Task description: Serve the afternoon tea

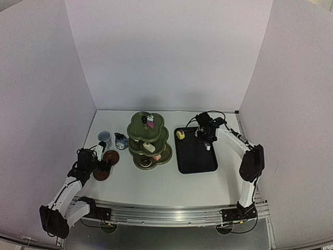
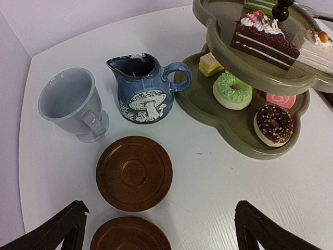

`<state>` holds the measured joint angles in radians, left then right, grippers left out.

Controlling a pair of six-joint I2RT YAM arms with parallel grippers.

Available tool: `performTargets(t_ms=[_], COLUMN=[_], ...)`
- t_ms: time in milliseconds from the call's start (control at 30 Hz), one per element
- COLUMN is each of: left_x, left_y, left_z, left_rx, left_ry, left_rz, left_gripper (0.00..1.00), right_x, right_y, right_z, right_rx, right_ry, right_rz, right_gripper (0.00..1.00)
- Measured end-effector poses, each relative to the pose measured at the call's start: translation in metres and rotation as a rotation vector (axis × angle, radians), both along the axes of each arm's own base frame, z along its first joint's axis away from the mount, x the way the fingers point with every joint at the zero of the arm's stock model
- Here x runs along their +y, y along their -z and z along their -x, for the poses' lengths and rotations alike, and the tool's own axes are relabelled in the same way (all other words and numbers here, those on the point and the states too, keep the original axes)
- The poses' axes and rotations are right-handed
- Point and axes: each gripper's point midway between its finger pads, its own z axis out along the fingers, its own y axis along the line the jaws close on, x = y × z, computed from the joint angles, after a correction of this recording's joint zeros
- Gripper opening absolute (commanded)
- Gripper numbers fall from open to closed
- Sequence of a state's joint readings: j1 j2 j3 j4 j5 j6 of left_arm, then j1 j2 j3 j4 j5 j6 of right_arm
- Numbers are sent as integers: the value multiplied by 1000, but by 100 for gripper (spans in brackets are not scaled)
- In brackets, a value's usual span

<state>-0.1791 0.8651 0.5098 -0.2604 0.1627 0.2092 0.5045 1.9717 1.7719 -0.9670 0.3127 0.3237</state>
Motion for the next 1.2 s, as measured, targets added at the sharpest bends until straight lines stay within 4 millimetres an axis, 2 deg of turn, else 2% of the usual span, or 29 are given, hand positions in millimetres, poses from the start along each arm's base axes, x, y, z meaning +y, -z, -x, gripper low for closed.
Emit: performTargets(t_ms=[1200], left_x=[0], left_y=[0], left_z=[0], left_rx=[0], left_ry=[0], left_rz=[0], left_gripper=[100], right_x=[1], right_y=[26], right_z=[10], right_rx=[61], right_ry=[-22], right_rz=[36], right_gripper=[21])
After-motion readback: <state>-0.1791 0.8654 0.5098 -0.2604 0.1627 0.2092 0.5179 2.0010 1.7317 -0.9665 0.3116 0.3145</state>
